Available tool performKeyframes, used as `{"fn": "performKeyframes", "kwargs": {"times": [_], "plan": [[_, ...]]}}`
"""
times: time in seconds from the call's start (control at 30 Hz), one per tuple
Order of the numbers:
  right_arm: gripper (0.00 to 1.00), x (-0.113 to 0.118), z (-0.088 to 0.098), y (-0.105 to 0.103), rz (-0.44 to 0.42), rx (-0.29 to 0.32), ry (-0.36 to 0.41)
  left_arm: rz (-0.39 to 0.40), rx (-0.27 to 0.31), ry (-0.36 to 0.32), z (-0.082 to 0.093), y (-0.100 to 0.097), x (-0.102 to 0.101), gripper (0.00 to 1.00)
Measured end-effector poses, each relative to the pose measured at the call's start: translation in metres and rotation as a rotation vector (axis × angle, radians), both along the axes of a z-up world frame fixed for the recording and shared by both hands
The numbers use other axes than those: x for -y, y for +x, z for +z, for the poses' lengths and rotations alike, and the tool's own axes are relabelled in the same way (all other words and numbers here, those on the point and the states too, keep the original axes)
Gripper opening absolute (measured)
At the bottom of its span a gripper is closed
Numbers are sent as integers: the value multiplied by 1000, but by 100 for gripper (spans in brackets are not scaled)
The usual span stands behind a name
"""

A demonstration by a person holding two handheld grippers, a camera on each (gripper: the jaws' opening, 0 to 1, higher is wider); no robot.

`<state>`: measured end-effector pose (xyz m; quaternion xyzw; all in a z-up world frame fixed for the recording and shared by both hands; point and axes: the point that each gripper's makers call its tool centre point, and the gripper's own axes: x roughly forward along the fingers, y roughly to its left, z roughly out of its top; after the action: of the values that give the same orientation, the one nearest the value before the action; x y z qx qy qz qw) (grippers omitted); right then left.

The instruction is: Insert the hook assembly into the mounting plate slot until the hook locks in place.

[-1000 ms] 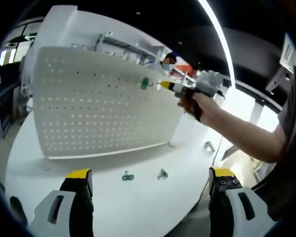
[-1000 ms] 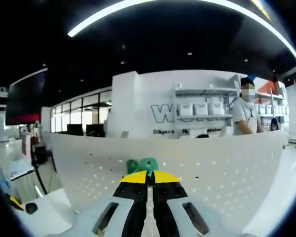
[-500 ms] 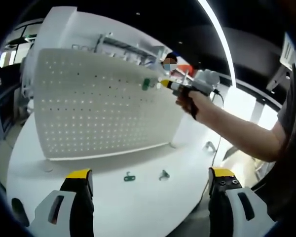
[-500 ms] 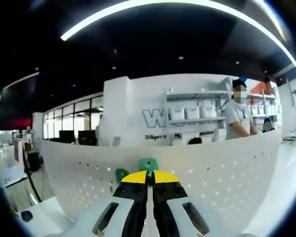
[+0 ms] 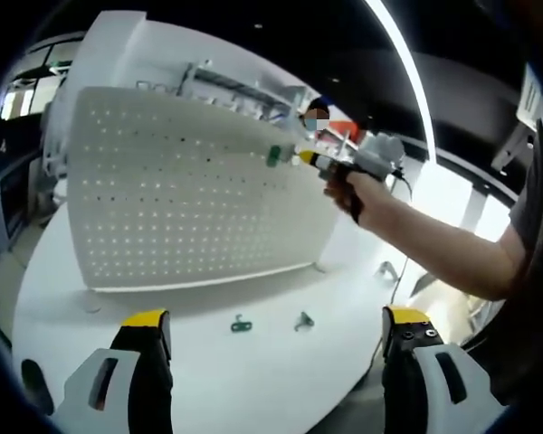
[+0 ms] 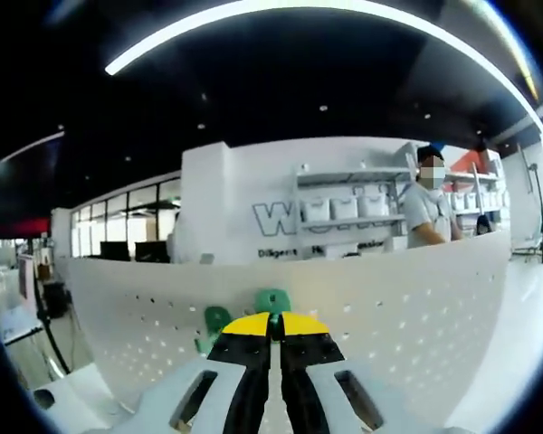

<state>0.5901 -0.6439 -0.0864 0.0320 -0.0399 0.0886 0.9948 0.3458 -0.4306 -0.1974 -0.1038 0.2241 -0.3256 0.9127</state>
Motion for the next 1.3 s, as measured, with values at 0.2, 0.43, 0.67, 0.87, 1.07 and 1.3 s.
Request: {"fn": "performKeyframes", "kwargs": {"times": [0.2, 0.43, 0.67, 0.87, 1.07, 1.3], "plan": [[0, 5, -3, 1, -40, 15, 16, 5, -2, 1, 0, 2, -2, 98], [0, 2, -10, 1, -43, 22, 16, -2, -5, 2, 1, 4, 0, 97], [0, 1, -13, 5, -56, 8, -21, 2, 1, 4, 3, 6, 0, 97], [0, -2, -14, 2, -72, 21, -75, 7, 1, 0, 3, 6, -1, 96], [1, -2, -19, 2, -63, -49, -81, 6, -5, -1, 2, 2, 1, 98], [8, -6, 4, -1, -45, 34, -109, 6, -19, 2, -1, -3, -1, 100]]}}
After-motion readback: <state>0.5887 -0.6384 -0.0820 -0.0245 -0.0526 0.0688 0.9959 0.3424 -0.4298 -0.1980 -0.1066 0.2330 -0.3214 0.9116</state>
